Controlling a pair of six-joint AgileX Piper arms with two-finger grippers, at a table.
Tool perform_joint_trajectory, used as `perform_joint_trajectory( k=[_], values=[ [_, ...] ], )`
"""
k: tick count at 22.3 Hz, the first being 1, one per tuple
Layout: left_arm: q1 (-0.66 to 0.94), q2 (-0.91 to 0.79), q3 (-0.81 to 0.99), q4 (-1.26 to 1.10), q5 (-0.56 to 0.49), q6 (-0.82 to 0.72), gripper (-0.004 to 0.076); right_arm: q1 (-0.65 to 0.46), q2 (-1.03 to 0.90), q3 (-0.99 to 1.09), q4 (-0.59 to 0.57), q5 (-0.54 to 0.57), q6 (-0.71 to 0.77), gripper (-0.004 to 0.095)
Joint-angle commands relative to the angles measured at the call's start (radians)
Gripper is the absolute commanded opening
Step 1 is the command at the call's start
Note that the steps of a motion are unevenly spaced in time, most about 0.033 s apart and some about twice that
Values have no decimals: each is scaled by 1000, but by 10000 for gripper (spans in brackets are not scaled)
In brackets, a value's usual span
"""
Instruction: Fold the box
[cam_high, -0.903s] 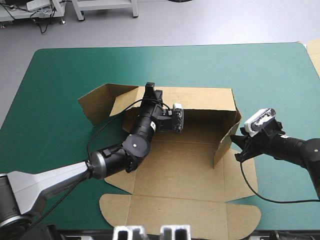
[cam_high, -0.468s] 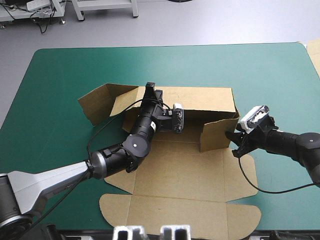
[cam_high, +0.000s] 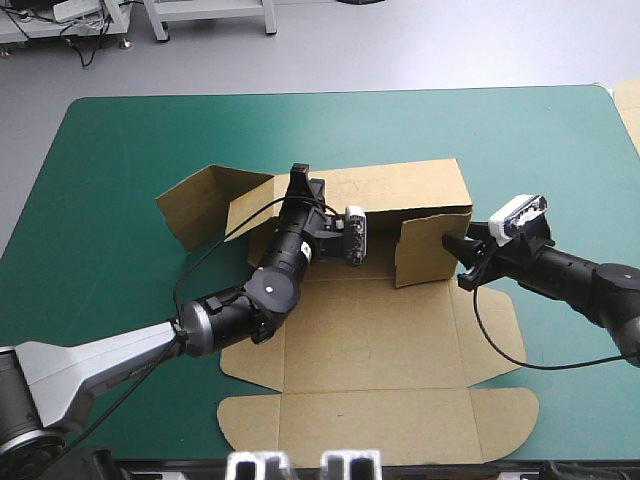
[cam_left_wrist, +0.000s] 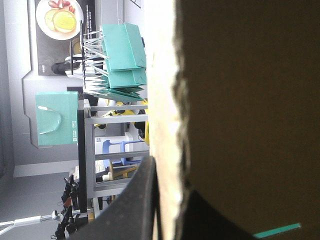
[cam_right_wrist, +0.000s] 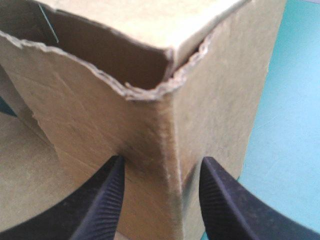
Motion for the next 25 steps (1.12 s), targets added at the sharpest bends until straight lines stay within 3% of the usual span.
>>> perform_joint_trajectory(
  k=[1, 4, 6, 7, 9, 14, 18, 25],
  values=[
    [-7, -57, -27, 83, -104, -33, -8, 4, -19, -36, 139, 30, -105, 438],
    [-7, -97, -27, 83, -176, -90, -8, 31, -1, -36, 163, -7, -124, 409],
    [-7, -116, -27, 83, -159, -91, -8, 51, 14, -36, 202, -46, -113, 292],
    [-7, -123, -27, 83, -165, -91, -8, 62, 21, -37, 231, -53, -108, 151],
    [-7, -123, -27, 83, -201, -91, -8, 79, 25, -39, 267, -55, -106, -7],
    [-7, -115, -27, 83, -218, -91, -8, 113, 25, -39, 282, -61, -107, -1],
    [-7, -93, -27, 83, -128, -90, 45, 131, 25, -39, 269, -64, -89, -1],
    [-7, -63, -45, 83, -40, -91, 371, 140, 25, -39, 242, -93, -74, -1]
  ],
)
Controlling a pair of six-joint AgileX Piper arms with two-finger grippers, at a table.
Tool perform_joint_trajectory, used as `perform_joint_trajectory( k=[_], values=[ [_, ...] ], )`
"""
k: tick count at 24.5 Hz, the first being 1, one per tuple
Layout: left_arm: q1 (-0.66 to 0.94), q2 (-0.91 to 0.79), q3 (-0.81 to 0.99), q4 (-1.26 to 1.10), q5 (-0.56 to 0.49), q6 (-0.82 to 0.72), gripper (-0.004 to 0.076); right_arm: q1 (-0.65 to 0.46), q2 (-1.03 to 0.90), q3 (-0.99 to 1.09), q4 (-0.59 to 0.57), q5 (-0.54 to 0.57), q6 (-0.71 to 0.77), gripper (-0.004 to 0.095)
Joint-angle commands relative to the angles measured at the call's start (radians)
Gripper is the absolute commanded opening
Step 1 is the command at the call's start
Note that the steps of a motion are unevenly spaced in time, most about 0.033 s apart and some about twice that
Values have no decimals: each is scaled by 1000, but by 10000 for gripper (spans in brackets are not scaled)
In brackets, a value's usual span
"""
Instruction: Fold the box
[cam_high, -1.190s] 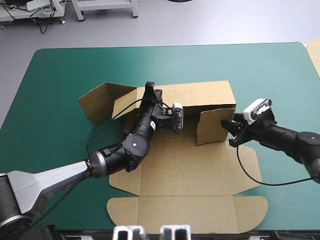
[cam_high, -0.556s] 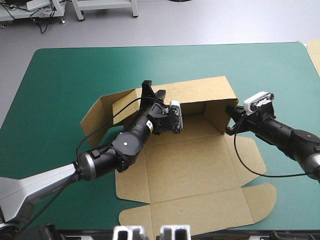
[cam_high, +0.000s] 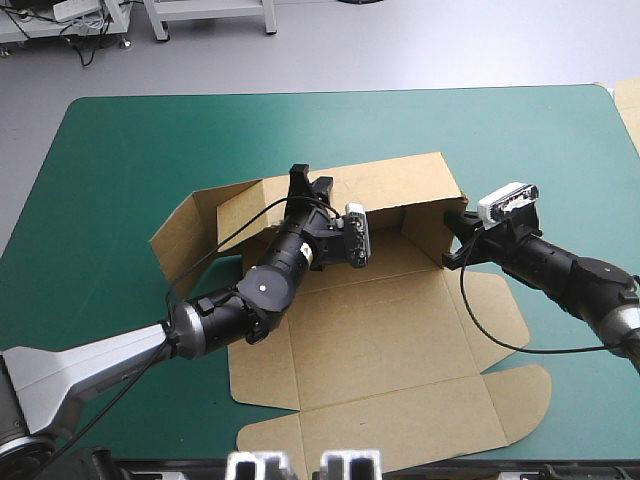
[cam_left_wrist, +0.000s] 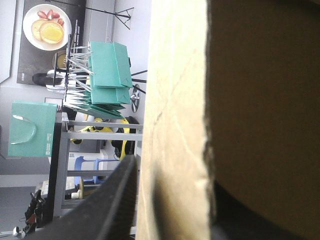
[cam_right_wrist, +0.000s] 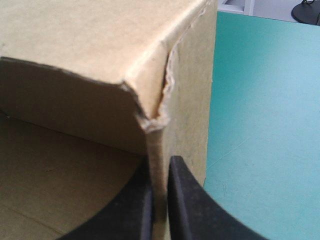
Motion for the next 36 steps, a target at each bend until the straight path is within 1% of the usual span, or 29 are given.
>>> perform_joint_trajectory(
  k=[1, 2, 3, 4, 9, 12, 15, 17, 18, 19, 20, 21, 22, 23, 25, 26, 27, 28, 29, 30, 31, 32, 33, 35, 36],
  values=[
    [-8, -30, -40, 116, 44, -19, 402, 10, -23, -26, 9, 81, 14, -1],
    [-8, -30, -40, 116, 39, -34, 427, 10, -23, -26, 11, 73, 14, -1],
    [-8, -30, -40, 116, 31, -60, 435, 10, -23, -26, 11, 67, 14, -1],
    [-12, -30, -40, 116, 21, -93, 435, 10, -23, -26, 11, 60, 14, -1],
    [-101, -30, -40, 116, 28, -122, 434, 10, -23, -26, 9, 40, 22, -1],
    [-189, -30, -40, 116, 77, -126, 434, 10, -23, -26, 7, 36, 22, -1],
    [-284, -30, -40, 116, 164, -131, 430, 10, -23, -26, 7, 35, 26, -1],
    [-345, -32, -40, 116, 237, -141, 401, 10, -23, -26, 7, 35, 28, -1],
    [-370, -34, -40, 116, 265, -141, 372, 10, -23, -26, 7, 35, 33, -1],
    [-391, -36, -44, 116, 301, -141, 326, 10, -23, -26, 7, 23, 46, -1],
    [-408, -45, -57, 116, 348, -141, 201, 10, -29, -26, 7, -6, 67, -1],
    [-410, -56, -67, 116, 359, -141, 116, 10, -33, -26, 7, -14, 71, -1],
    [-403, -77, -91, 116, 362, -141, -5, 10, -48, -36, -7, -18, 90, -1],
    [-393, -90, -106, 116, 355, -141, -1, 10, -52, -45, -28, -21, 113, 0],
    [-349, -143, -169, 108, 343, -177, -1, 25, -65, -113, -178, -45, 293, 0],
    [-331, -157, -186, 100, 343, -184, -1, 34, -66, -138, -241, -52, 359, 0],
    [-287, -183, -217, 76, 341, -209, -1, 58, -68, -189, -383, -54, 497, 0],
    [-250, -201, -234, 52, 329, -209, -1, 77, -68, -229, -464, -52, 608, 0],
    [-190, -232, -254, 10, 302, -209, -1, 105, -68, -293, -630, -40, 787, 0],
    [-147, -250, -263, -24, 285, -209, -1, 127, -68, -332, -749, -24, 890, 0],
    [-52, -282, -276, -90, 247, -219, -1, 153, -68, -404, -903, 29, 1085, 0],
    [-1, -300, -280, -131, 226, -228, -1, 161, -66, -444, -989, 73, 1182, 0],
    [95, -329, -281, -201, 179, -230, -1, 168, -57, -516, -1121, 165, 1323, 0],
    [197, -355, -281, -272, 143, -230, -1, 168, -42, -583, -1218, 254, 1426, 0],
    [235, -364, -281, -297, 132, -230, -1, 168, -34, -610, -1247, 288, 1460, -1]
  ],
)
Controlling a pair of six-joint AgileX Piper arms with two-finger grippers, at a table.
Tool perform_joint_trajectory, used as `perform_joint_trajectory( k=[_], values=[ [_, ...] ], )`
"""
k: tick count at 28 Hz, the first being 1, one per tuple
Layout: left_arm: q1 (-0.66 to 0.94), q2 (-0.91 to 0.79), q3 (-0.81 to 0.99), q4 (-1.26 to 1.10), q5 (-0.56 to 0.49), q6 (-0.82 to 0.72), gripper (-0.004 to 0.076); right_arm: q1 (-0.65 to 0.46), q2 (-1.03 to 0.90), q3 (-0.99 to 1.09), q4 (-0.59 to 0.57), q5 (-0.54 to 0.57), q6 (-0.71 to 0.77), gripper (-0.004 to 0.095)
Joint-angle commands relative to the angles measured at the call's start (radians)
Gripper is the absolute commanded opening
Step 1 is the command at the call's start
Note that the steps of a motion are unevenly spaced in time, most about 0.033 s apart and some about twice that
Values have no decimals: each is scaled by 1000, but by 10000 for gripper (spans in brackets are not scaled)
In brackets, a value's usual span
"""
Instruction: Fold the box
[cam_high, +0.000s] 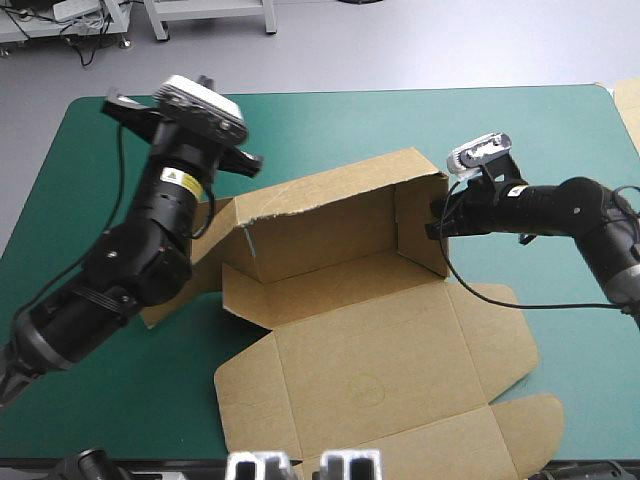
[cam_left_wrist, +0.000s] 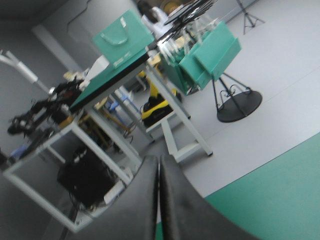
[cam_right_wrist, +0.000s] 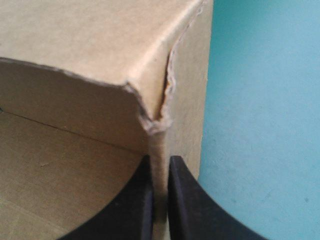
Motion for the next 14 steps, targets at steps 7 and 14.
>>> perform_joint_trajectory(
  k=[7, 14],
  values=[
    [330, -75, -35, -214, -76, 35, -1, 1, 124, -222, -202, 231, 253, -1],
    [398, -73, -33, -367, -81, 185, -1, 1, 319, -276, -199, 161, 192, 4]
  ],
)
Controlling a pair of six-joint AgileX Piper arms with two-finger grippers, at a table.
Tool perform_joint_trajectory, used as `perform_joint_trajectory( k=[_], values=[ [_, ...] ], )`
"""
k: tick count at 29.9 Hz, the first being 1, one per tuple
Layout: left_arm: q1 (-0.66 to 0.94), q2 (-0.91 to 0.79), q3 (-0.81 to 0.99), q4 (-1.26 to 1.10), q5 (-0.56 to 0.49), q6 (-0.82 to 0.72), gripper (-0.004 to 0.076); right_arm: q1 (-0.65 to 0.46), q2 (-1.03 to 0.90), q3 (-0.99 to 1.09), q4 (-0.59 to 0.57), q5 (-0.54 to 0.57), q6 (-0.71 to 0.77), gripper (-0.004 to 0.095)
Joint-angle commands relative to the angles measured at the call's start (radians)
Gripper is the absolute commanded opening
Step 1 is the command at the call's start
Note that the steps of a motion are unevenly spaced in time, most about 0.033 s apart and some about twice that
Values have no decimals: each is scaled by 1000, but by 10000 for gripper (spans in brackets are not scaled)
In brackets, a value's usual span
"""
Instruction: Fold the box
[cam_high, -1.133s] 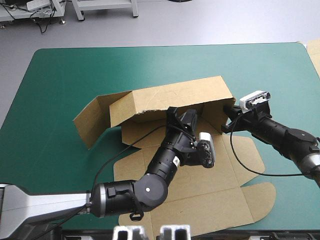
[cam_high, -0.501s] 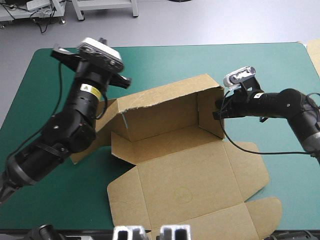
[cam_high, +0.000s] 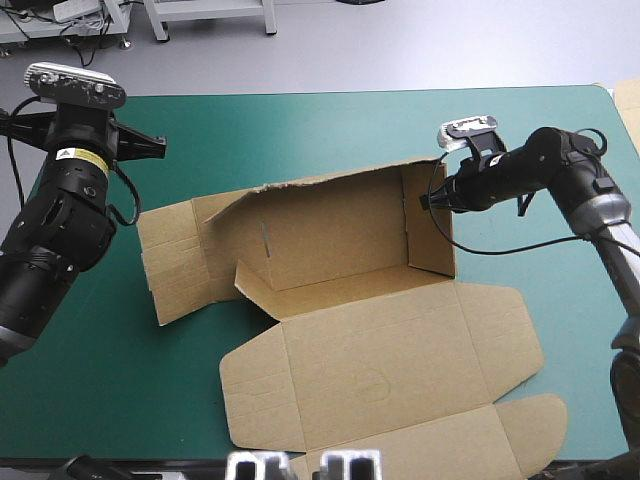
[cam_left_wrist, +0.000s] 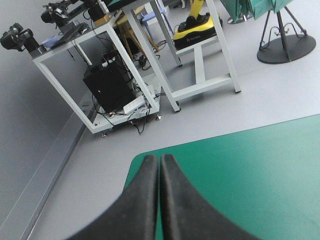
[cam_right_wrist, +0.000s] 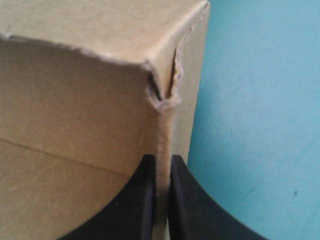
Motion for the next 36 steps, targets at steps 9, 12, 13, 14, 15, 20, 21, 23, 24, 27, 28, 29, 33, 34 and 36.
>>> perform_joint_trajectory(
  k=[9, 12, 13, 14, 15, 20, 21, 23, 24, 27, 28, 29, 33, 34, 36],
  values=[
    [5, 4, -32, -27, -36, 67, 0, 0, 131, -67, -14, -97, -53, 346],
    [5, 22, -32, -60, -29, 83, 0, 0, 131, -98, -16, -87, -84, 379],
    [5, 27, -32, -66, -25, 83, 0, 0, 126, -116, -16, -68, -88, 379],
    [5, 33, -32, -71, -17, 83, 0, 0, 122, -142, -16, -44, -88, 379],
    [5, 42, -32, -73, -7, 83, 0, 0, 113, -174, -20, -21, -88, 379],
    [5, 67, -32, -88, 79, 83, 0, 0, 69, -347, -51, 119, -66, 378],
    [5, 69, -32, -91, 88, 87, 0, 0, 59, -379, -54, 146, -60, 378],
    [6, 76, -32, -101, 104, 98, 0, 0, 42, -437, -77, 190, 14, 378],
    [19, 79, -32, -114, 110, 101, 0, 0, 39, -459, -96, 212, 51, 378],
    [100, 80, -32, -265, 111, 156, 0, 0, 31, -525, -163, 301, 108, 378],
    [145, 80, -32, -322, 111, 196, 0, 0, 28, -530, -179, 301, 123, 378],
    [191, 80, -32, -408, 113, 255, 0, 0, 22, -530, -191, 301, 142, 378],
    [373, 80, -32, -785, 150, 500, 0, 0, 26, -525, -193, 301, 175, 378],
    [408, 82, -32, -856, 171, 547, 0, 0, 34, -519, -193, 301, 175, 378],
    [492, 92, -32, -1004, 229, 651, 0, 0, 53, -506, -200, 301, 175, 378]
  ],
)
